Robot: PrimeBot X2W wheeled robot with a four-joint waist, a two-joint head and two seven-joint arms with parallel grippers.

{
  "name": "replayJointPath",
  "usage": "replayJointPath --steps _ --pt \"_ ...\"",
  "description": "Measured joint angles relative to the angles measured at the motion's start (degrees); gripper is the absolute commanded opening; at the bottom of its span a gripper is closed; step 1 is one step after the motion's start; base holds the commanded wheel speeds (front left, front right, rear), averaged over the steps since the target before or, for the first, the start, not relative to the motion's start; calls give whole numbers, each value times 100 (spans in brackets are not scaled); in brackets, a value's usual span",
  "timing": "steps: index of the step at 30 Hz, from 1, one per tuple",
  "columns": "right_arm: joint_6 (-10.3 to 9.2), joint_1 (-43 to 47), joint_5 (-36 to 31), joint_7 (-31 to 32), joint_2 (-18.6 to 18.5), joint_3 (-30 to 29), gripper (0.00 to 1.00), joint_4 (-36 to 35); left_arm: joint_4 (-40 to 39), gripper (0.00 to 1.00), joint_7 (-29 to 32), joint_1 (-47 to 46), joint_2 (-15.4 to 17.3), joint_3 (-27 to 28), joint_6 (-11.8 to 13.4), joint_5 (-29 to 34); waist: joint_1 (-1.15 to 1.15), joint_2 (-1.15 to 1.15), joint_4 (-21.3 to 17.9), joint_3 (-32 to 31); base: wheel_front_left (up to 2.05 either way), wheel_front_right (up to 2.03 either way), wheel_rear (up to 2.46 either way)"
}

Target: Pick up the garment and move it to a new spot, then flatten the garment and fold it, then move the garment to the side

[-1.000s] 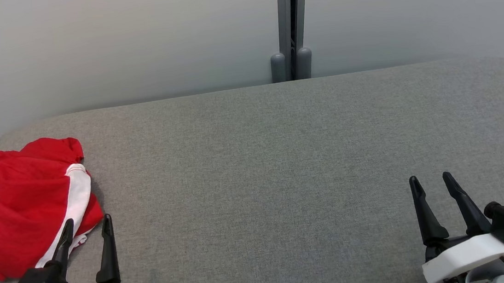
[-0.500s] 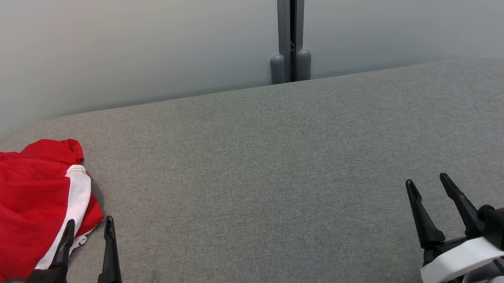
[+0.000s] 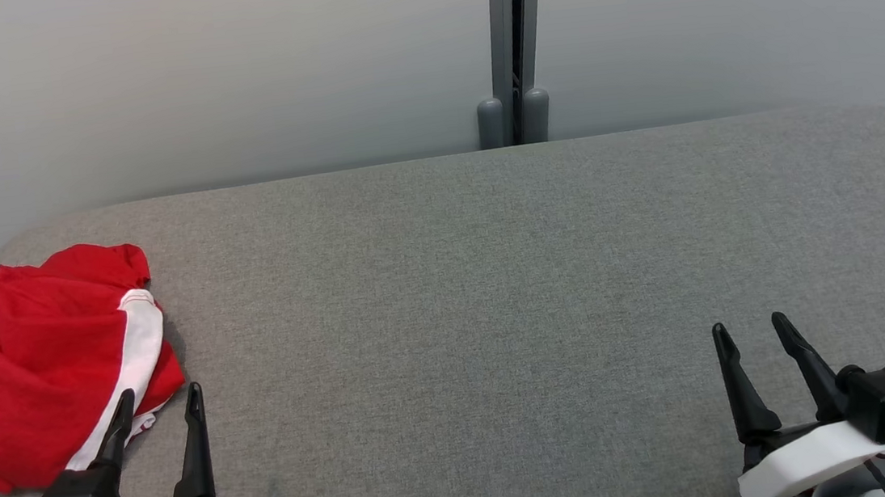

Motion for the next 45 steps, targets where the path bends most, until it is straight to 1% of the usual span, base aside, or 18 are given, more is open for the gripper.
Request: replayJointPath --steps 14,21,31,38,45 --pt "0 -10 101 0 -20 32 100 36 -166 100 118 50 -13 -26 91 -105 0 0 20 -11 0 0 0" --pt "0 -7 157 0 -24 42 100 41 -201 100 116 81 -7 -43 154 -141 0 0 171 -22 0 0 0" --pt "0 3 204 -5 -23 104 100 74 -132 100 58 97 45 1 211 -213 0 0 614 -40 0 0 0" --pt "0 27 214 -5 -21 120 100 81 -3 100 -1 97 99 11 235 -246 0 0 1100 -52 0 0 0" --pt "0 82 220 -5 -14 123 100 80 46 100 -86 105 75 -19 285 -279 0 0 1639 -64 0 0 0"
